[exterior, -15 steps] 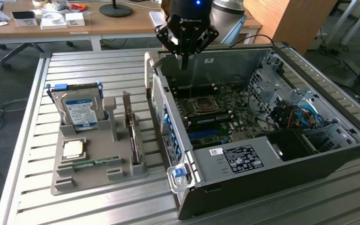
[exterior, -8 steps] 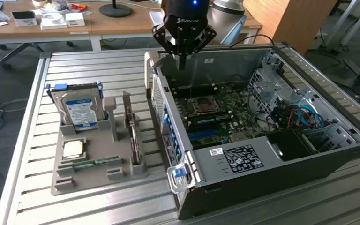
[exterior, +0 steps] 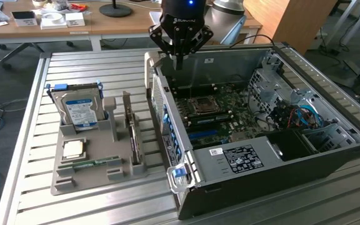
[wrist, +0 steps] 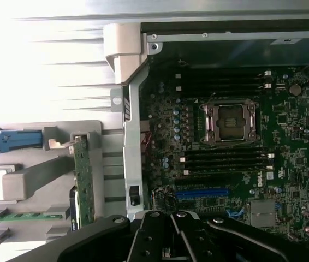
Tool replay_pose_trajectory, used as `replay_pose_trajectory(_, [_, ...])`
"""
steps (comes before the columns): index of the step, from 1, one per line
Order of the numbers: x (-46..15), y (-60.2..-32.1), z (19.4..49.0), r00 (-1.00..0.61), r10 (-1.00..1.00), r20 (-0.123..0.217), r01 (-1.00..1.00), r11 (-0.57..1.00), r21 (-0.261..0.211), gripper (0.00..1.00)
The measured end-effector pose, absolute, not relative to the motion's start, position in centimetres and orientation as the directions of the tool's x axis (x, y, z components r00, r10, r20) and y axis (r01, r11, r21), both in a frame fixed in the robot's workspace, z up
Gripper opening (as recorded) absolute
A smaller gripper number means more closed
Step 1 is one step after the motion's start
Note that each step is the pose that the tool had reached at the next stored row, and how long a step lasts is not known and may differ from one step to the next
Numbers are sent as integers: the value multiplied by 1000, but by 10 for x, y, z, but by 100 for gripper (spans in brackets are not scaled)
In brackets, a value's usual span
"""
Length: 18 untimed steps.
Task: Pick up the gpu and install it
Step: 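Reach for the gpu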
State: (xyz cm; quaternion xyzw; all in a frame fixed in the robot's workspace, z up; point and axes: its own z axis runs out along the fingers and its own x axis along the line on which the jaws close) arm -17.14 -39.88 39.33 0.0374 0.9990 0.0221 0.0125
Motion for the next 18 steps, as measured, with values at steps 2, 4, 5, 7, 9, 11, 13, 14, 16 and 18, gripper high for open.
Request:
replay_pose_trajectory(2, [-173, -399, 393, -997, 75, -23, 74, 996, 45, 11])
replay_pose_trajectory(4, [-175, -399, 393, -997, 75, -23, 74, 996, 45, 11])
replay_pose_trajectory(5, [-175, -399, 393, -997, 75, -23, 74, 996, 45, 11])
replay_pose_trajectory(7, [-177, -399, 393, -997, 75, -23, 74, 996, 45, 11])
replay_pose_trajectory(9, [-178, -399, 393, -997, 75, -23, 74, 996, 45, 11])
replay_pose_trajectory(11, [-178, -399, 393, -997, 75, -23, 74, 996, 45, 11])
replay_pose_trajectory(13, [-178, -399, 393, -997, 75, -23, 74, 996, 45, 11])
replay_pose_trajectory(14, [-178, -399, 393, -997, 75, -23, 74, 996, 45, 11])
replay_pose_trajectory(16, [-178, -399, 393, -997, 75, -23, 74, 996, 45, 11])
replay_pose_trajectory(18, [-179, -399, 393, -997, 76, -23, 74, 996, 45, 11])
